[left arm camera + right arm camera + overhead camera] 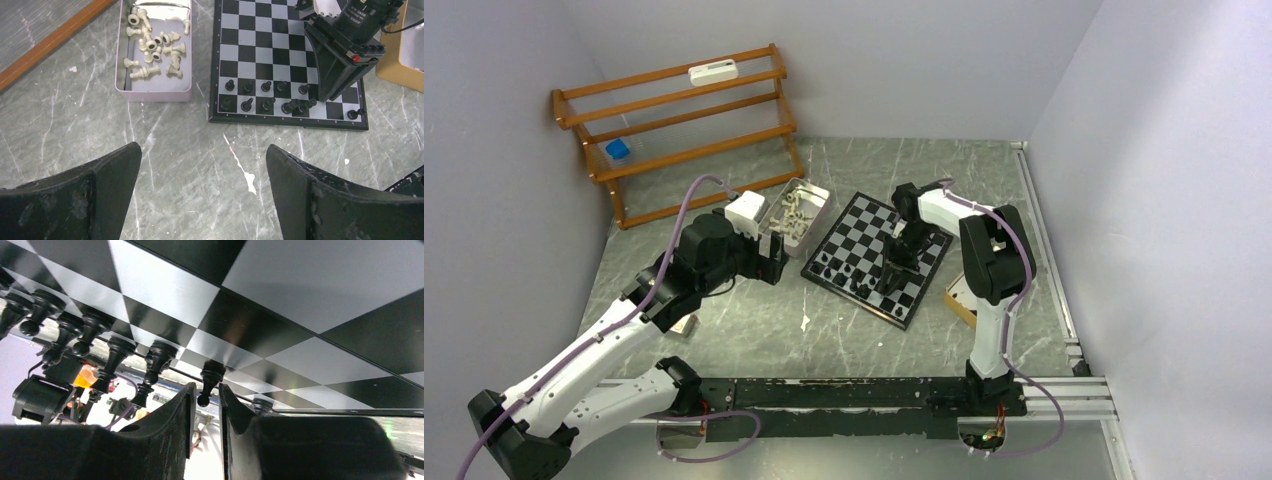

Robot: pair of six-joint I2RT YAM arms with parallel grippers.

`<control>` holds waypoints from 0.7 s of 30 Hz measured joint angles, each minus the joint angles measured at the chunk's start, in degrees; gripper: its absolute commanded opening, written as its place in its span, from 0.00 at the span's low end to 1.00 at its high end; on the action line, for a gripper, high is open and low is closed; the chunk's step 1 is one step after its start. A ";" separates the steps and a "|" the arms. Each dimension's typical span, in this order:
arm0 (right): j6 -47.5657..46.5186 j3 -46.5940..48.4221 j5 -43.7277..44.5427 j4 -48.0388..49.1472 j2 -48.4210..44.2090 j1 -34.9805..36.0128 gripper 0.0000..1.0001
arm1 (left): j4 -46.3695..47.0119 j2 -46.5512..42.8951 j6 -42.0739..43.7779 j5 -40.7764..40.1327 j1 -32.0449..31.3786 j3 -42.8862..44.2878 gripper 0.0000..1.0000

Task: Set up the chess pieces on the board
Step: Place the chess piece on the chessboard.

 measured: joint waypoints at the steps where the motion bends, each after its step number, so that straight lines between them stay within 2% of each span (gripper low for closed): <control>1: 0.00 0.22 0.00 0.02 0.00 0.00 0.27 | 0.00 0.00 0.00 0.00 0.00 0.00 1.00; 13: 0.42 1.40 0.04 0.96 0.00 0.00 0.20 | -0.02 -0.09 0.00 0.00 0.00 0.00 1.00; 21: 0.52 1.40 0.09 1.33 -0.02 0.00 0.19 | -0.02 -0.11 0.00 -0.02 0.00 0.00 1.00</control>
